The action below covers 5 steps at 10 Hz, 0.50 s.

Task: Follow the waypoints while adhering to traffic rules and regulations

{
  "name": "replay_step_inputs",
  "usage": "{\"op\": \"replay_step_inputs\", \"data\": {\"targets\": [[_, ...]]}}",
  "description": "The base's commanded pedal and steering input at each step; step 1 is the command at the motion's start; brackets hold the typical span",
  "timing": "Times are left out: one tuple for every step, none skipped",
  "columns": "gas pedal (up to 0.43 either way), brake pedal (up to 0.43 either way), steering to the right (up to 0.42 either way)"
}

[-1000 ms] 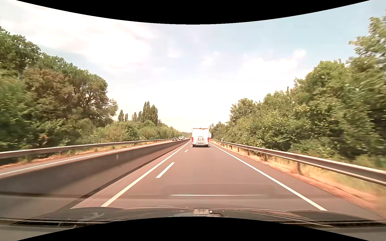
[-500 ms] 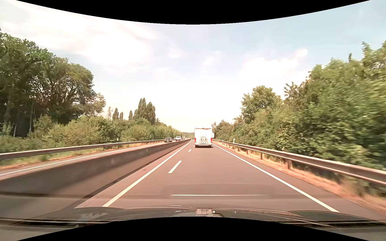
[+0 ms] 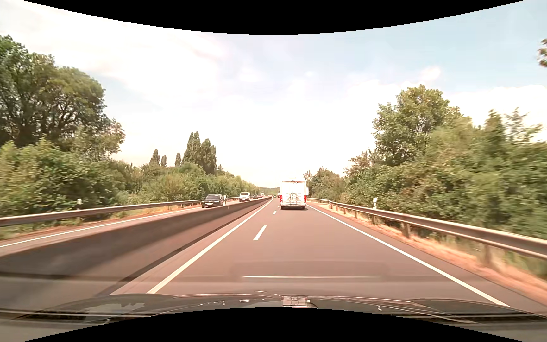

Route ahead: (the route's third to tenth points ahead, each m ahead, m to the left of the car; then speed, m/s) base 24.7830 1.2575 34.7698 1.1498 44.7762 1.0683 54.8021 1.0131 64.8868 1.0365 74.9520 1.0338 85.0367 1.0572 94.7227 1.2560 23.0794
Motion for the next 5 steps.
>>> {"op": "replay_step_inputs", "data": {"targets": [[0.378,0.000,-0.004],[0.390,0.000,-0.004],[0.409,0.000,-0.004],[0.409,0.000,-0.003],[0.421,0.000,-0.003]]}}
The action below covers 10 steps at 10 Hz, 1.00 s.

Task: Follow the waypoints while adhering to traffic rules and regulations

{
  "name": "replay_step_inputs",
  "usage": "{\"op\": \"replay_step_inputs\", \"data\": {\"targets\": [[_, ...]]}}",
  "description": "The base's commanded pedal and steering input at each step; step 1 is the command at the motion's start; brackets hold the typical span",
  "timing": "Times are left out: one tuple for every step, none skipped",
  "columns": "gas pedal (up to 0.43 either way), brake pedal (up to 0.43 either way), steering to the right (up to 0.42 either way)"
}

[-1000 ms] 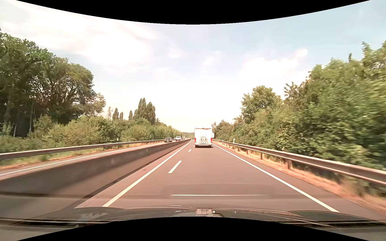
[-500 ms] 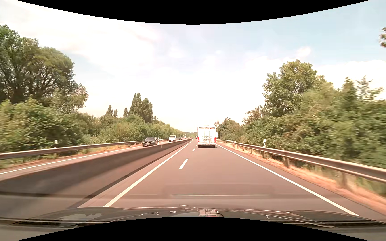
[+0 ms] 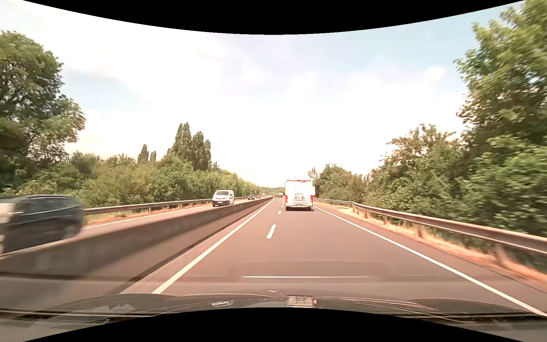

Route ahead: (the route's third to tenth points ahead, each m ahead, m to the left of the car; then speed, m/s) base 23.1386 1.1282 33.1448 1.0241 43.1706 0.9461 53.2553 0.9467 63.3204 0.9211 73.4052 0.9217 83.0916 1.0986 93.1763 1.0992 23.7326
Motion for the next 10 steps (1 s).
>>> {"op": "replay_step_inputs", "data": {"targets": [[0.441,0.000,-0.003],[0.441,0.000,-0.002],[0.441,0.000,-0.001],[0.441,0.000,-0.001],[0.441,0.000,-0.001],[0.449,0.000,-0.001],[0.449,0.000,-0.001],[0.449,0.000,-0.001],[0.449,0.000,-0.001],[0.449,0.000,-0.001]]}}
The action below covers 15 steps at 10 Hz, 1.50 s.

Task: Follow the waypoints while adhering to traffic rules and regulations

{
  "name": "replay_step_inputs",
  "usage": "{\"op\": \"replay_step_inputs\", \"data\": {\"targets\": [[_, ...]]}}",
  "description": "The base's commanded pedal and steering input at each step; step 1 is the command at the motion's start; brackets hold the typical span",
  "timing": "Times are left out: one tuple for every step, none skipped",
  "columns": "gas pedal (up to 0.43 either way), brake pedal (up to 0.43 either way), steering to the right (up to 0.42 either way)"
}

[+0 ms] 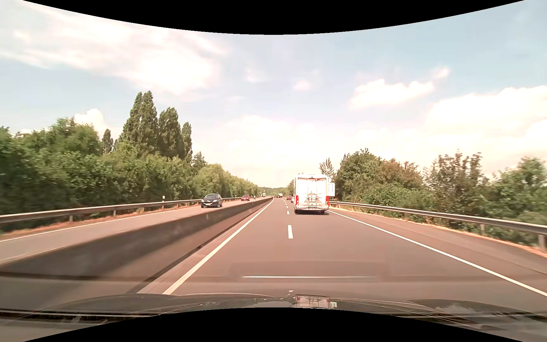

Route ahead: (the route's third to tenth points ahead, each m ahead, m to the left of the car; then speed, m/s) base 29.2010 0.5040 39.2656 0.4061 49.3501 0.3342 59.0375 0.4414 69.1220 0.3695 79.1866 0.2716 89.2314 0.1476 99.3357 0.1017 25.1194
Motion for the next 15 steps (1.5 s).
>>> {"op": "replay_step_inputs", "data": {"targets": [[0.449,0.000,-0.001],[0.449,0.000,-0.001],[0.449,0.000,-0.001],[0.441,0.000,-0.001],[0.441,0.000,-0.001],[0.429,0.000,-0.001],[0.429,0.000,-0.001],[0.429,0.000,-0.001],[0.429,0.000,-0.001],[0.429,0.000,-0.001],[0.429,0.000,-0.001],[0.429,0.000,-0.001],[0.429,0.000,-0.001],[0.429,0.000,-0.001],[0.429,0.000,-0.001]]}}
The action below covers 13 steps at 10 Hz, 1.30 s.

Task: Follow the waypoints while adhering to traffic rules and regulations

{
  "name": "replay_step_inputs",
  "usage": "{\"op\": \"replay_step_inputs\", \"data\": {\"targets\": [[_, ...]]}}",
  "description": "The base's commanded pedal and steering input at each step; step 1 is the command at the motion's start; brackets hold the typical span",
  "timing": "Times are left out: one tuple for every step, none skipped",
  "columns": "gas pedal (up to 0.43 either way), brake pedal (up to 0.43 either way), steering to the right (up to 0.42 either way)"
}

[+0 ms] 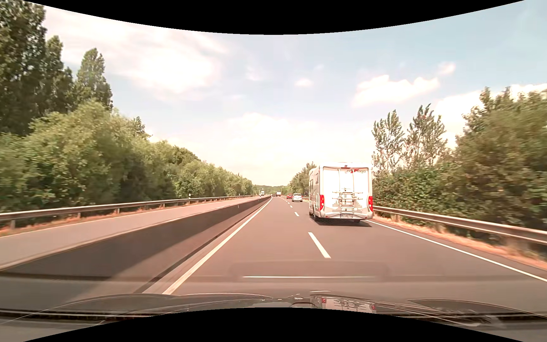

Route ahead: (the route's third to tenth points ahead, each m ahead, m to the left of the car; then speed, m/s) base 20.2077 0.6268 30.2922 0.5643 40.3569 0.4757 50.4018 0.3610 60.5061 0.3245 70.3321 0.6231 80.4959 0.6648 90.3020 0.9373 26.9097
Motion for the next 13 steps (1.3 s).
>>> {"op": "replay_step_inputs", "data": {"targets": [[0.429,0.000,-0.001],[0.429,0.000,-0.001],[0.429,0.000,-0.001],[0.429,0.000,-0.001],[0.429,0.000,-0.001],[0.429,0.000,-0.001],[0.429,0.000,-0.001],[0.429,0.000,-0.001],[0.421,0.000,-0.001],[0.409,0.000,-0.004],[0.370,0.000,-0.005],[0.260,0.000,-0.005],[0.157,0.000,-0.005]]}}
